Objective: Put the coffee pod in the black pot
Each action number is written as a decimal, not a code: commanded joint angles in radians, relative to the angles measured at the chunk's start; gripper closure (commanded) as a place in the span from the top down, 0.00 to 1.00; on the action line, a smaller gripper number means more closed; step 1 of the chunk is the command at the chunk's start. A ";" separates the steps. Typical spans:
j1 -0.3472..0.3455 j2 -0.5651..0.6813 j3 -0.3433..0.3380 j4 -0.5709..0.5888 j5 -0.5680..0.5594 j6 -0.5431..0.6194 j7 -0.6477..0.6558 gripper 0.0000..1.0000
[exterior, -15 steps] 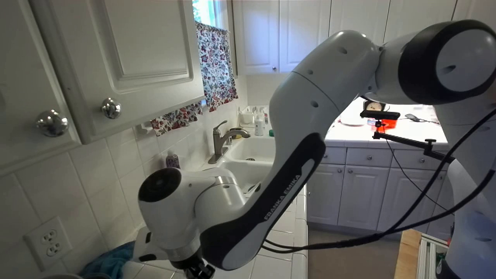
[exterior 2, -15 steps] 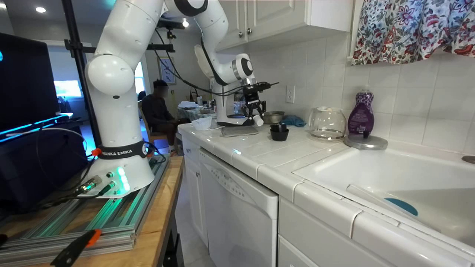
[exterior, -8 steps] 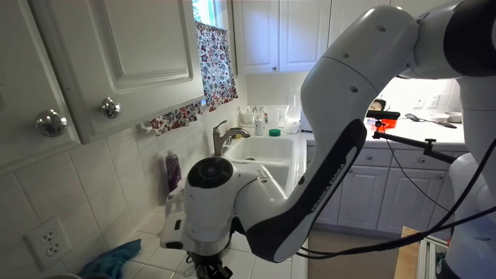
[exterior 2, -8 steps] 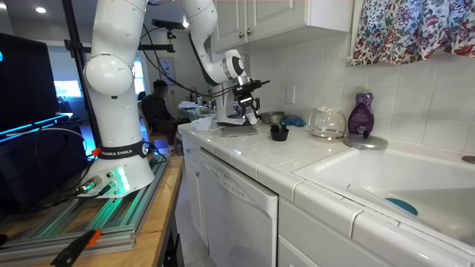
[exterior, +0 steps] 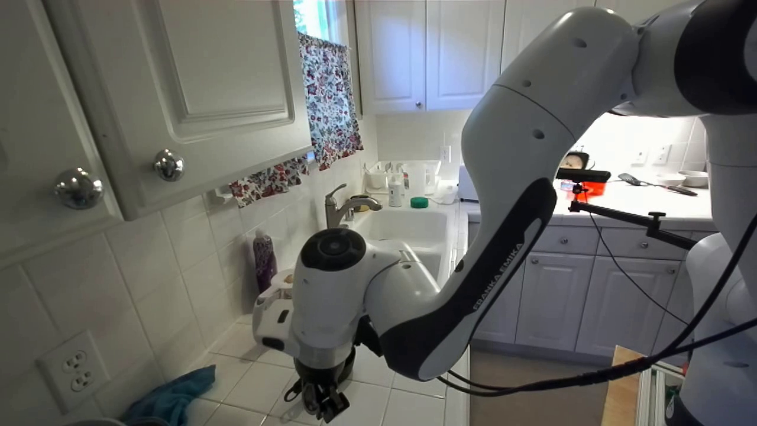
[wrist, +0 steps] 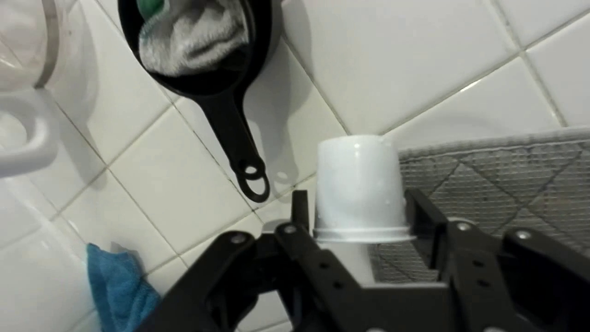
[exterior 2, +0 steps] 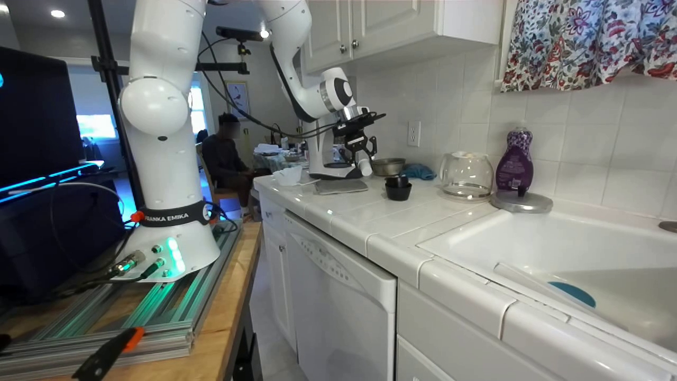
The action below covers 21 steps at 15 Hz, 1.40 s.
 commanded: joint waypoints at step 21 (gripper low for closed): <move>0.219 -0.195 -0.475 -0.174 -0.685 0.216 1.255 0.29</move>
